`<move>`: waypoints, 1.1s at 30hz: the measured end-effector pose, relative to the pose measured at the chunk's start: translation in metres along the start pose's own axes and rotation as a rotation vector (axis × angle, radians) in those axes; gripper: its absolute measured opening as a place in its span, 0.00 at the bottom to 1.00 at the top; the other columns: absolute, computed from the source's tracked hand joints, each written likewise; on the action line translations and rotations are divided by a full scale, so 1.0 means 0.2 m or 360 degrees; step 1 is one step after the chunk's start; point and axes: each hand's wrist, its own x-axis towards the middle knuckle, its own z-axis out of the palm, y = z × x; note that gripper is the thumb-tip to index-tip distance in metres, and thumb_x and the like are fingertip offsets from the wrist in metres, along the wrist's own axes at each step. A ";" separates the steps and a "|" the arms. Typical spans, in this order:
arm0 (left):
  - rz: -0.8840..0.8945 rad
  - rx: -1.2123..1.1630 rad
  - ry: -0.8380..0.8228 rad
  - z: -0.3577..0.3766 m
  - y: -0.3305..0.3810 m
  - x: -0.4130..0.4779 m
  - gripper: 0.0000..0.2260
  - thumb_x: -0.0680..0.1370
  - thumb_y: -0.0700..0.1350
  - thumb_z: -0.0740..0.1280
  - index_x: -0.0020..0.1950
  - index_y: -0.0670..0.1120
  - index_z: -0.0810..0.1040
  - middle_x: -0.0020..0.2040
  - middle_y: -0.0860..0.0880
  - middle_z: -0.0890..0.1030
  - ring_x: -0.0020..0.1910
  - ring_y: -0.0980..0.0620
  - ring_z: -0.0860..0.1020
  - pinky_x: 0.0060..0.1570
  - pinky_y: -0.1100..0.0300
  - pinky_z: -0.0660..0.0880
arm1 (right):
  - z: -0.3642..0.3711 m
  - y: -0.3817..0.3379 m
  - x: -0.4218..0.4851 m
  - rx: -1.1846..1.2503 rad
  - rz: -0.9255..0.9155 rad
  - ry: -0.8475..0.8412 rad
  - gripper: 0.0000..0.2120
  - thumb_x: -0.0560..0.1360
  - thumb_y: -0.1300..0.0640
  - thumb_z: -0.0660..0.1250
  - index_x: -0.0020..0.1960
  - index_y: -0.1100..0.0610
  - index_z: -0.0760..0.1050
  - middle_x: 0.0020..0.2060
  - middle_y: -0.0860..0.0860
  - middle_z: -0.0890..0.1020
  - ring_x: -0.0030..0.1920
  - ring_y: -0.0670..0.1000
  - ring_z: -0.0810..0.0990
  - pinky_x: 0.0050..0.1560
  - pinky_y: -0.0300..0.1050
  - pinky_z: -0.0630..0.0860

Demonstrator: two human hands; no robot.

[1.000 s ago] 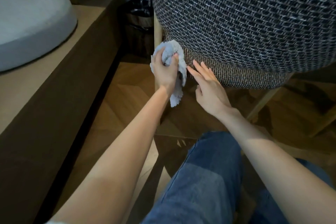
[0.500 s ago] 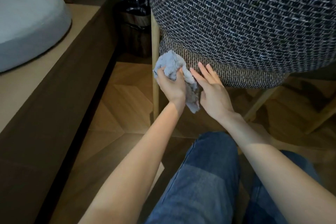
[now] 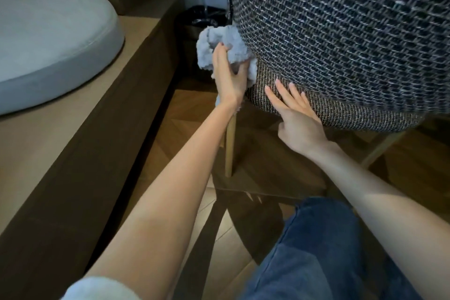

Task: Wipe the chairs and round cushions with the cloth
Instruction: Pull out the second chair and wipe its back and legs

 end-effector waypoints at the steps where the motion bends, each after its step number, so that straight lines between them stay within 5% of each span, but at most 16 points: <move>1: 0.0006 0.0025 -0.0011 0.02 -0.01 0.00 0.18 0.76 0.39 0.68 0.63 0.35 0.70 0.63 0.38 0.73 0.63 0.40 0.72 0.60 0.56 0.71 | 0.01 -0.01 0.00 -0.0010 0.0024 0.0013 0.40 0.75 0.69 0.58 0.79 0.48 0.44 0.79 0.49 0.45 0.78 0.53 0.43 0.76 0.48 0.37; 3: 0.0016 0.0040 0.0057 0.05 -0.01 0.01 0.14 0.75 0.38 0.69 0.59 0.36 0.73 0.60 0.40 0.75 0.60 0.43 0.73 0.54 0.60 0.71 | 0.02 -0.04 -0.01 -0.0024 0.0060 0.0043 0.40 0.74 0.68 0.59 0.79 0.48 0.45 0.79 0.49 0.45 0.78 0.54 0.43 0.77 0.49 0.38; 11: -0.0101 0.0053 0.0192 0.05 -0.04 0.00 0.10 0.73 0.42 0.66 0.52 0.39 0.74 0.50 0.44 0.81 0.49 0.43 0.78 0.45 0.50 0.74 | 0.04 -0.04 -0.01 -0.0015 0.0100 0.0079 0.42 0.73 0.67 0.61 0.79 0.46 0.46 0.79 0.47 0.46 0.78 0.52 0.43 0.77 0.49 0.39; 15: -0.0099 -0.0027 0.0050 -0.03 -0.20 -0.09 0.05 0.73 0.37 0.65 0.45 0.43 0.70 0.34 0.55 0.74 0.33 0.60 0.73 0.35 0.60 0.66 | 0.06 -0.03 -0.02 -0.0012 0.0077 0.0097 0.42 0.72 0.67 0.62 0.79 0.47 0.47 0.79 0.47 0.47 0.78 0.52 0.43 0.77 0.47 0.38; 22: -0.0250 -0.0036 -0.0054 -0.09 -0.26 -0.22 0.17 0.75 0.41 0.69 0.62 0.43 0.69 0.46 0.62 0.74 0.42 0.62 0.75 0.42 0.64 0.68 | 0.11 -0.03 -0.03 -0.0128 0.0037 0.0209 0.44 0.70 0.65 0.68 0.79 0.49 0.50 0.79 0.51 0.51 0.78 0.56 0.49 0.77 0.53 0.43; 26: -0.0053 -0.0229 0.0045 -0.05 -0.01 0.00 0.27 0.73 0.46 0.70 0.71 0.41 0.69 0.64 0.45 0.77 0.61 0.61 0.72 0.57 0.74 0.68 | 0.12 -0.03 -0.02 -0.0129 0.0046 0.0239 0.44 0.69 0.65 0.69 0.79 0.49 0.51 0.78 0.51 0.52 0.78 0.56 0.50 0.76 0.52 0.43; 28: -0.0069 -0.0302 0.0012 -0.02 0.04 0.07 0.34 0.69 0.54 0.67 0.73 0.42 0.68 0.67 0.44 0.75 0.66 0.52 0.72 0.65 0.57 0.71 | 0.12 -0.03 -0.02 -0.0132 0.0053 0.0243 0.45 0.69 0.64 0.69 0.79 0.48 0.51 0.78 0.51 0.52 0.78 0.56 0.50 0.76 0.52 0.42; 30: -0.0065 -0.0310 0.0010 0.01 0.03 0.10 0.38 0.66 0.58 0.65 0.74 0.46 0.66 0.68 0.45 0.74 0.63 0.41 0.75 0.60 0.41 0.74 | 0.12 -0.03 -0.02 -0.0134 0.0050 0.0258 0.45 0.69 0.64 0.70 0.79 0.48 0.51 0.78 0.51 0.53 0.77 0.56 0.51 0.76 0.52 0.42; 33: -0.0022 -0.0233 0.0056 0.03 0.01 0.08 0.37 0.67 0.59 0.64 0.74 0.46 0.66 0.66 0.45 0.77 0.60 0.38 0.77 0.58 0.42 0.75 | 0.12 -0.03 -0.02 -0.0131 0.0041 0.0275 0.44 0.69 0.64 0.70 0.79 0.49 0.52 0.78 0.51 0.53 0.77 0.56 0.52 0.76 0.53 0.43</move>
